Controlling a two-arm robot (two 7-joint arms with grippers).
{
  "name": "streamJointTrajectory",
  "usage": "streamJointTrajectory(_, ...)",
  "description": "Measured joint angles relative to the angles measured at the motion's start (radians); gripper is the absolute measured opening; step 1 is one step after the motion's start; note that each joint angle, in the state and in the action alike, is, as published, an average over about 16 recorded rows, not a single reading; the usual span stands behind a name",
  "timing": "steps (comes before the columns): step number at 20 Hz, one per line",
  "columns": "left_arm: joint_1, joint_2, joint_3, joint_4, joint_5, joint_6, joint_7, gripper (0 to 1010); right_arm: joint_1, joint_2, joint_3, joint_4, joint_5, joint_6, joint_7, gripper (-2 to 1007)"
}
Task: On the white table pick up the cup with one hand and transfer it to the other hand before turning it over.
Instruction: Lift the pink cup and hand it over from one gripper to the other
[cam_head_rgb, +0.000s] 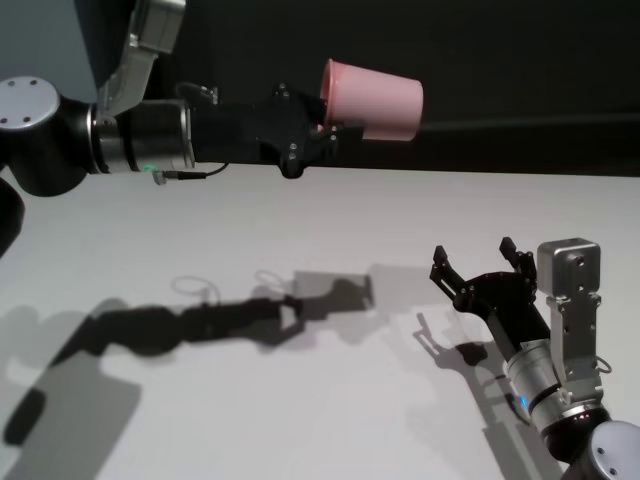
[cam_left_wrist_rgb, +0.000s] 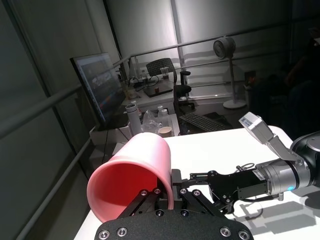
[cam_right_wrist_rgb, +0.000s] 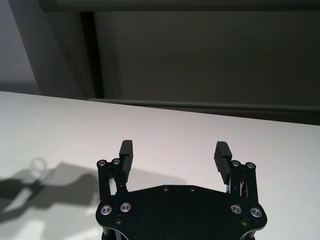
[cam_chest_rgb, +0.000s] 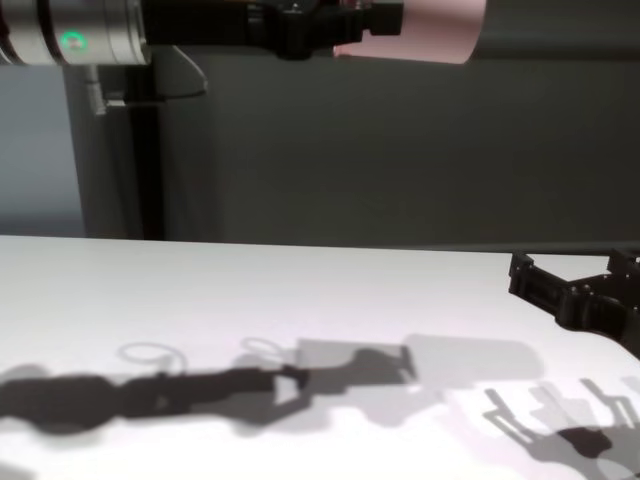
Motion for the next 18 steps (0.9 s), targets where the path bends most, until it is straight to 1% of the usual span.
streamJointTrajectory(6,0.009,0.002,-0.006,0.000,-0.018,-0.008,-0.010,52,0.000,0.000,0.000,0.000,0.000,0.000,0.000,1000)
streamJointTrajectory(15,0.030,0.008,-0.031,-0.003,-0.064,-0.027,-0.030,52,0.000,0.000,0.000,0.000,0.000,0.000,0.000,1000)
streamJointTrajectory(18,0.036,0.011,-0.037,-0.004,-0.075,-0.036,-0.037,52,0.000,0.000,0.000,0.000,0.000,0.000,0.000,1000)
